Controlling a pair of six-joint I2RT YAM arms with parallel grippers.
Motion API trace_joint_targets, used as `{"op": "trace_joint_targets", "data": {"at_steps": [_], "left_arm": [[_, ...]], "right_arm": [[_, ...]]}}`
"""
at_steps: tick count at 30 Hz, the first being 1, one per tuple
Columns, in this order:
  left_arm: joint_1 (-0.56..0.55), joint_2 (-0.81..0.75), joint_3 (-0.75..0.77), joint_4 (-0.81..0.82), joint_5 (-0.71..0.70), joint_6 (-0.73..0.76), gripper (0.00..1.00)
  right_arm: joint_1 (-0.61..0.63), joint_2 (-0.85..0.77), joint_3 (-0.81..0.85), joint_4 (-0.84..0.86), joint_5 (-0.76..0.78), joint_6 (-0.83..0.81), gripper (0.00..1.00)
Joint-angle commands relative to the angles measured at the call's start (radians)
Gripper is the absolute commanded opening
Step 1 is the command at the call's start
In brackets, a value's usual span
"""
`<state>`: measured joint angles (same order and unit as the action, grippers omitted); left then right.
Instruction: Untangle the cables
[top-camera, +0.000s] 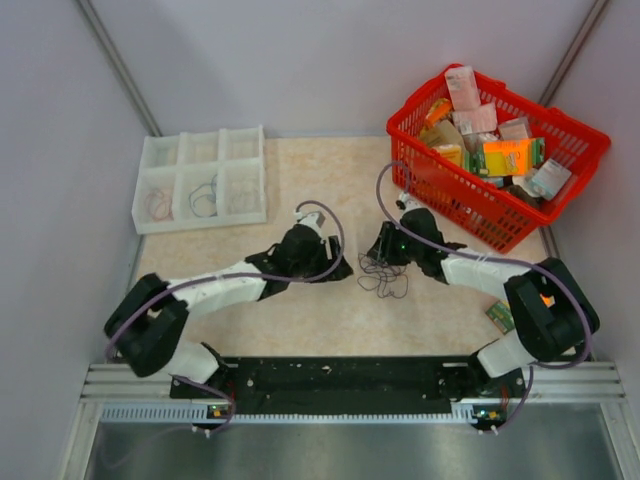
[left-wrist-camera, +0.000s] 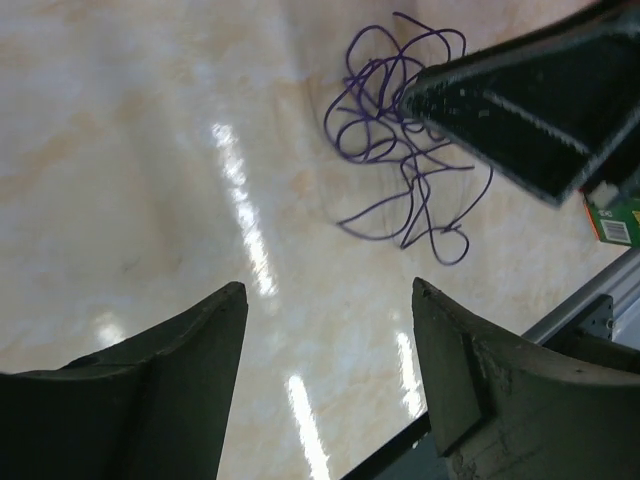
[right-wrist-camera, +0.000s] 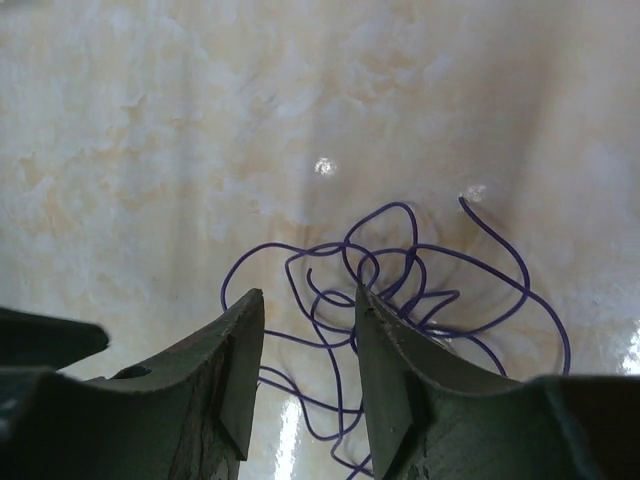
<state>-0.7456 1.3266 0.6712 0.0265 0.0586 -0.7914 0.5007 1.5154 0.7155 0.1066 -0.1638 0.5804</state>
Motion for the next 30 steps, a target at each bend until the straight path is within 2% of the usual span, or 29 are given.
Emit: {"op": "trace_joint_targets", "data": {"at_steps": [1, 5, 8, 12, 18, 20, 21, 22, 23, 26, 28, 30], "left_arm": [[-0.054, 0.230, 0.246, 0.000, 0.011, 0.035, 0.69], [-0.058, 0.380, 0.358, 0.035, 0.011, 0.031, 0.68], [-0.058, 0.498, 0.497, -0.090, 0.021, 0.003, 0.61], [-0.057, 0.571, 0.583, -0.192, 0.026, -0.032, 0.56], [-0.057, 0.566, 0.561, -0.203, 0.037, -0.066, 0.52], [-0.057, 0.547, 0.544, -0.191, 0.033, -0.054, 0.36], [-0.057, 0.540, 0.539, -0.183, 0.032, -0.043, 0.25], [-0.057, 0.533, 0.536, -0.186, 0.023, -0.032, 0.08], [-0.057, 0.514, 0.541, -0.201, -0.006, -0.017, 0.00], [-0.057, 0.429, 0.516, -0.227, -0.130, 0.030, 0.00], [-0.058, 0.352, 0.483, -0.221, -0.178, 0.070, 0.00], [-0.057, 0.262, 0.456, -0.223, -0.223, 0.104, 0.00]], "right_arm": [[-0.011, -0.141, -0.065, 0.071, 0.098, 0.004, 0.41], [-0.048, -0.221, -0.117, 0.079, 0.155, 0.018, 0.41], [-0.088, -0.265, -0.151, 0.087, 0.161, 0.039, 0.41], [-0.103, -0.316, -0.185, 0.111, 0.202, 0.039, 0.41], [-0.106, -0.299, -0.183, 0.134, 0.178, 0.045, 0.41], [-0.105, -0.271, -0.171, 0.136, 0.170, 0.050, 0.41], [-0.106, -0.259, -0.166, 0.136, 0.141, 0.050, 0.41], [-0.105, -0.247, -0.160, 0.137, 0.130, 0.052, 0.41], [-0.106, -0.233, -0.154, 0.137, 0.118, 0.050, 0.41], [-0.106, -0.169, -0.110, 0.113, 0.051, 0.020, 0.41], [-0.103, -0.115, -0.091, 0.131, -0.037, -0.005, 0.50], [-0.099, -0.075, -0.071, 0.127, -0.062, -0.013, 0.61]]}}
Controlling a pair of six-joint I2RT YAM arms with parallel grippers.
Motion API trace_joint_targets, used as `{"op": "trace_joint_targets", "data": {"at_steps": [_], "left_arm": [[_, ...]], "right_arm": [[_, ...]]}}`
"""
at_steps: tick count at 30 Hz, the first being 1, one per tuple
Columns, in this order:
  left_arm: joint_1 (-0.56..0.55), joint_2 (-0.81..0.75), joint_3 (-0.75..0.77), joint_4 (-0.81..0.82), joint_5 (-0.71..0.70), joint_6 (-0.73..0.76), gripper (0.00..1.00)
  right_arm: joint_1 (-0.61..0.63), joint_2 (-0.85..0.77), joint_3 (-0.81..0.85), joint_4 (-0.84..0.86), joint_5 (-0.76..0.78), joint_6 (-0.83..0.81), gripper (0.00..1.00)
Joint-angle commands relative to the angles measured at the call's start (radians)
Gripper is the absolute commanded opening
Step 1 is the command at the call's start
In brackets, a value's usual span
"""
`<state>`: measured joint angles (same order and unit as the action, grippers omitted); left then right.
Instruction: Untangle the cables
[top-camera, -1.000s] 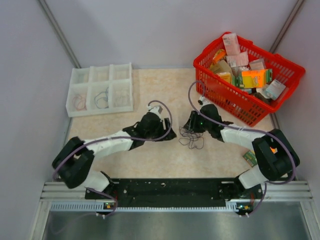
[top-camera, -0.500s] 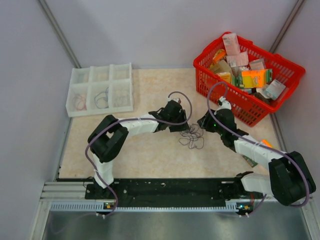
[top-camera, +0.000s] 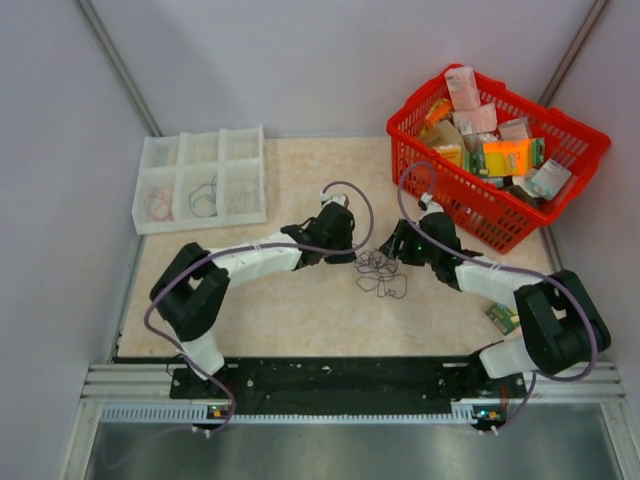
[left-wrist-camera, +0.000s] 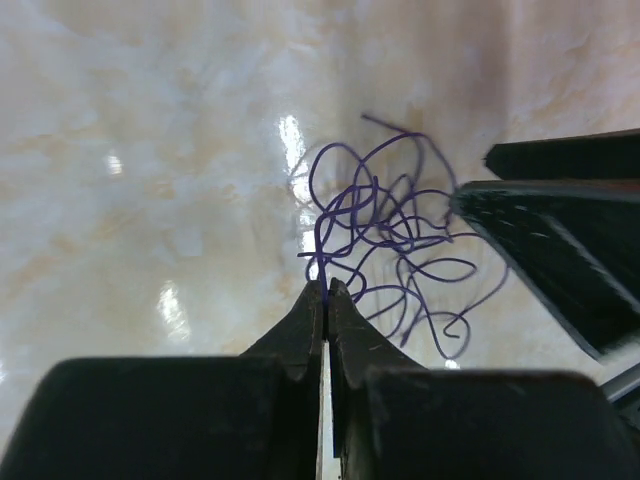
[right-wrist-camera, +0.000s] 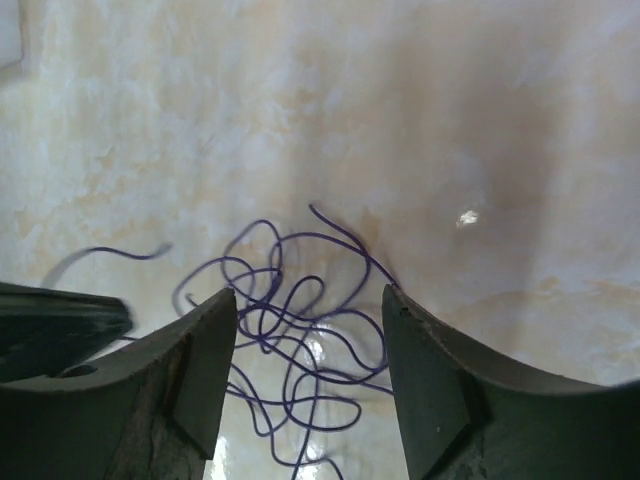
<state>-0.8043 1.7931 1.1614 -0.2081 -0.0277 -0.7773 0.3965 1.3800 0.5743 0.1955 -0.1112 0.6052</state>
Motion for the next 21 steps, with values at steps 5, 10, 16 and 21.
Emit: {"op": "trace_joint_targets", "data": {"at_steps": [5, 10, 16, 21], "left_arm": [[0.002, -0.418, -0.138, 0.079, -0.166, 0.150, 0.00], [0.002, -0.472, -0.126, 0.084, -0.075, 0.147, 0.00], [0.002, -0.483, -0.088, 0.095, -0.043, 0.128, 0.00], [0.001, -0.486, -0.060, 0.119, 0.032, 0.083, 0.00]], "right_arm": [[0.041, 0.099, 0.088, 0.094, -0.221, -0.064, 0.69], [0.096, 0.085, 0.061, 0.237, -0.355, -0.068, 0.75], [0.111, -0.015, -0.040, 0.447, -0.435, -0.064, 0.79], [0.122, -0.015, -0.019, 0.382, -0.375, -0.085, 0.78]]}}
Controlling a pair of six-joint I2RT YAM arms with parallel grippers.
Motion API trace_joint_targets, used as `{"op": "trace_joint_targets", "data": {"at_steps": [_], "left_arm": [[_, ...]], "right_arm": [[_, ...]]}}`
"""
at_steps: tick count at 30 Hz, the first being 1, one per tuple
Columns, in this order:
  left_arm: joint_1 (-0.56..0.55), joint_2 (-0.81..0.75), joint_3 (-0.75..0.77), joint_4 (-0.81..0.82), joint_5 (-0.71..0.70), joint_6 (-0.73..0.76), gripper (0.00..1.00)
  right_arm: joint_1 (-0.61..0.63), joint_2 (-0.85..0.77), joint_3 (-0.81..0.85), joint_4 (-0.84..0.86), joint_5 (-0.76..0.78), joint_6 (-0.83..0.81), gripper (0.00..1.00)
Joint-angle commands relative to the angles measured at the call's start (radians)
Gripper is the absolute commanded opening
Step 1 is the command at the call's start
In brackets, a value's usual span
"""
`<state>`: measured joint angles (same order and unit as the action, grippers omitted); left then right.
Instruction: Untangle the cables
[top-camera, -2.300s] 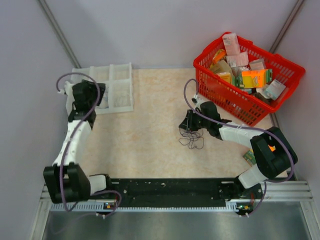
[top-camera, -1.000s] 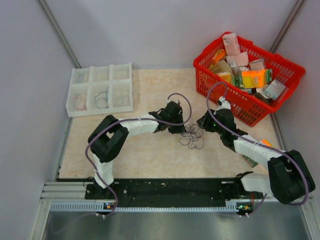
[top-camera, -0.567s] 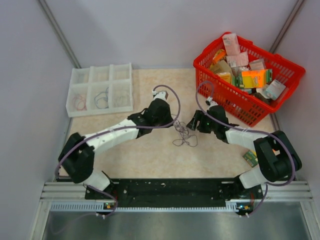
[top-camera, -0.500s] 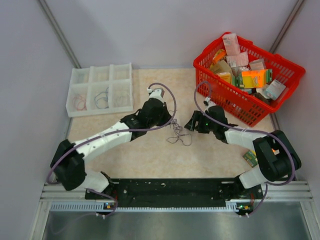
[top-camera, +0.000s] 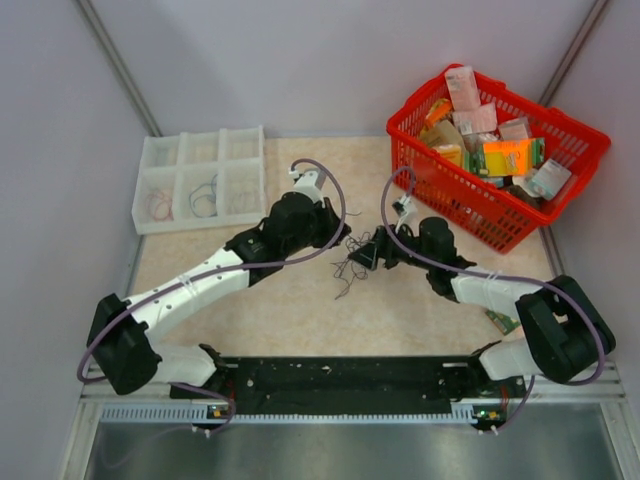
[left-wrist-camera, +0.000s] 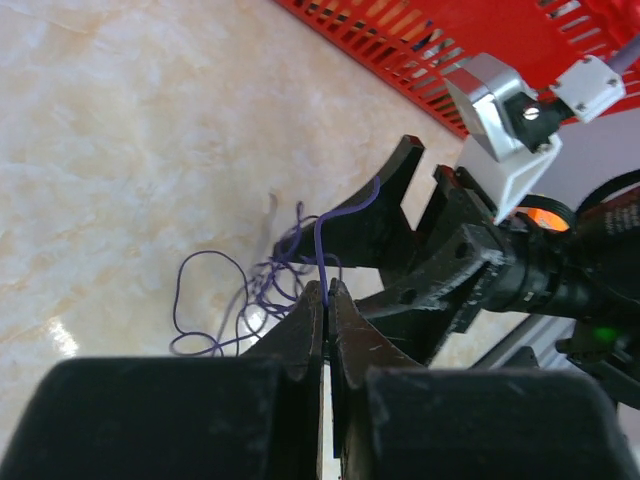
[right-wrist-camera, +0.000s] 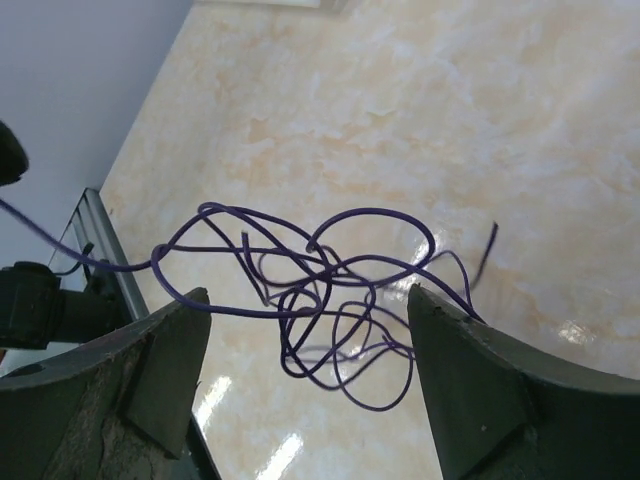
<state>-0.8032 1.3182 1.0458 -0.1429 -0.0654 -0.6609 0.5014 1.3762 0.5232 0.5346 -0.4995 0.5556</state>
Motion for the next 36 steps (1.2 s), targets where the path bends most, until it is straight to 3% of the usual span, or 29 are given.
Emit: {"op": "trace_joint_targets", "data": {"at_steps": [1, 2, 4, 6, 7, 11, 17, 23, 25, 30, 32, 34, 36], "left_arm": [[0.001, -0.017, 0.057, 0.061, 0.111, -0.040, 0.00], [0.001, -0.030, 0.057, 0.062, 0.121, -0.046, 0.00], [0.001, -0.053, 0.063, 0.054, 0.122, -0.051, 0.00], [0.001, -0.083, 0.054, 0.054, 0.128, -0.058, 0.00], [-0.001, -0.097, 0.049, 0.057, 0.134, -0.063, 0.00], [0.001, -0.172, 0.075, -0.033, 0.081, -0.011, 0.00], [0.001, -0.388, 0.200, -0.254, -0.282, 0.179, 0.00], [0.001, -0.637, 0.267, -0.274, -0.539, 0.305, 0.00], [-0.001, -0.672, 0.283, -0.296, -0.556, 0.314, 0.00], [0.001, -0.675, 0.299, -0.376, -0.554, 0.300, 0.00], [0.001, -0.663, 0.315, -0.394, -0.548, 0.302, 0.00], [0.001, -0.652, 0.344, -0.409, -0.559, 0.316, 0.00], [0.001, -0.648, 0.375, -0.414, -0.568, 0.325, 0.00]], "right_arm": [[0.017, 0.000, 0.044, 0.018, 0.021, -0.042, 0.75], [0.019, 0.007, 0.052, 0.004, 0.038, -0.040, 0.70], [0.017, 0.017, 0.061, -0.039, 0.097, -0.029, 0.48], [0.016, 0.012, 0.067, -0.073, 0.151, -0.026, 0.11], [0.016, 0.000, 0.063, -0.074, 0.179, -0.025, 0.00], [0.016, -0.063, 0.035, -0.137, 0.359, -0.013, 0.00], [0.005, -0.102, 0.049, -0.343, 0.708, 0.042, 0.00], [-0.041, 0.000, 0.115, -0.423, 0.642, 0.069, 0.00], [-0.040, 0.020, 0.126, -0.413, 0.601, 0.055, 0.09], [-0.040, 0.046, 0.141, -0.381, 0.506, 0.005, 0.15], [-0.037, 0.029, 0.129, -0.363, 0.506, -0.003, 0.15], [-0.035, 0.017, 0.129, -0.380, 0.530, -0.014, 0.08], [-0.035, 0.009, 0.135, -0.397, 0.552, -0.034, 0.11]]}}
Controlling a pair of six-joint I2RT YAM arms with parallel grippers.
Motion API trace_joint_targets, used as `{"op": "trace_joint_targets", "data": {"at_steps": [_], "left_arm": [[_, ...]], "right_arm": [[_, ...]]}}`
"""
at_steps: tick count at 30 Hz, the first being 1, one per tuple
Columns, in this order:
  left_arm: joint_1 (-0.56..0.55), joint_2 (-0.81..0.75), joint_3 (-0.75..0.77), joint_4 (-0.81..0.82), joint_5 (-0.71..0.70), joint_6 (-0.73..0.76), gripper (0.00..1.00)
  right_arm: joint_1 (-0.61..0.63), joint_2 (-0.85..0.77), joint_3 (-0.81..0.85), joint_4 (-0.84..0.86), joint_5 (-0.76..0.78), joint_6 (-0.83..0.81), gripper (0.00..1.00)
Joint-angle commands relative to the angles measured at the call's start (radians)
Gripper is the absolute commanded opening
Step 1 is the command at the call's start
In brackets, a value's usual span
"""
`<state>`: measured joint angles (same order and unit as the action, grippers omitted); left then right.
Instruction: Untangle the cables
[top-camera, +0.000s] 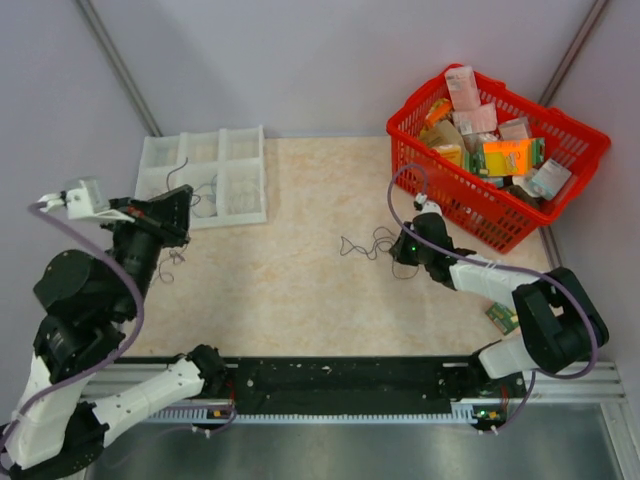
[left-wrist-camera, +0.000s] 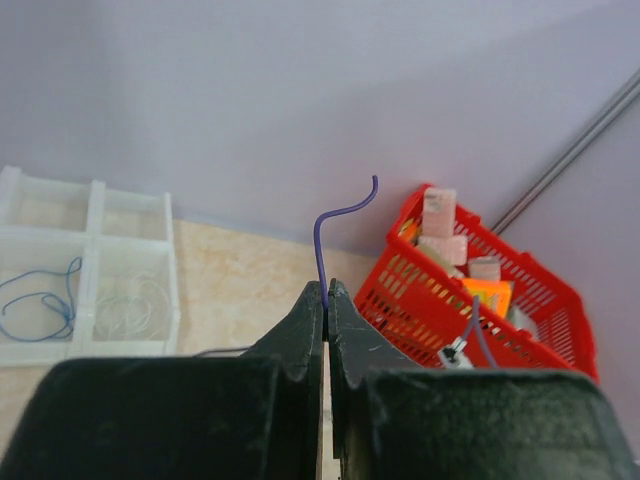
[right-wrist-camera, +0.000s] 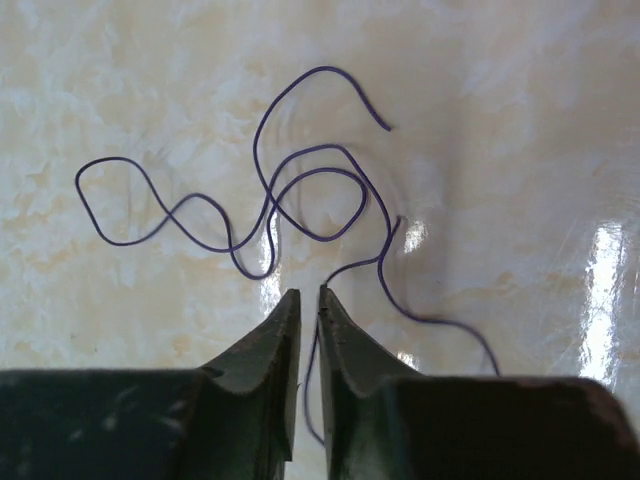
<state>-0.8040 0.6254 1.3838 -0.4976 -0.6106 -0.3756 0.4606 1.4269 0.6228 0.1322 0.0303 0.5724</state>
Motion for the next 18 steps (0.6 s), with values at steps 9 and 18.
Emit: {"op": "trace_joint_targets", "data": {"at_steps": [9, 18], "left_arm": [[0.002, 0.125, 0.015, -0.055, 0.051, -0.028, 0.00], [0.002, 0.240, -0.218, -0.076, 0.000, -0.169, 0.00]], "right_arm": [[0.046, -0.100, 0.008, 0.067, -0.024, -0.106, 0.53], [0.046, -0.117, 0.005, 0.060, -0.024, -0.105, 0.53]]}}
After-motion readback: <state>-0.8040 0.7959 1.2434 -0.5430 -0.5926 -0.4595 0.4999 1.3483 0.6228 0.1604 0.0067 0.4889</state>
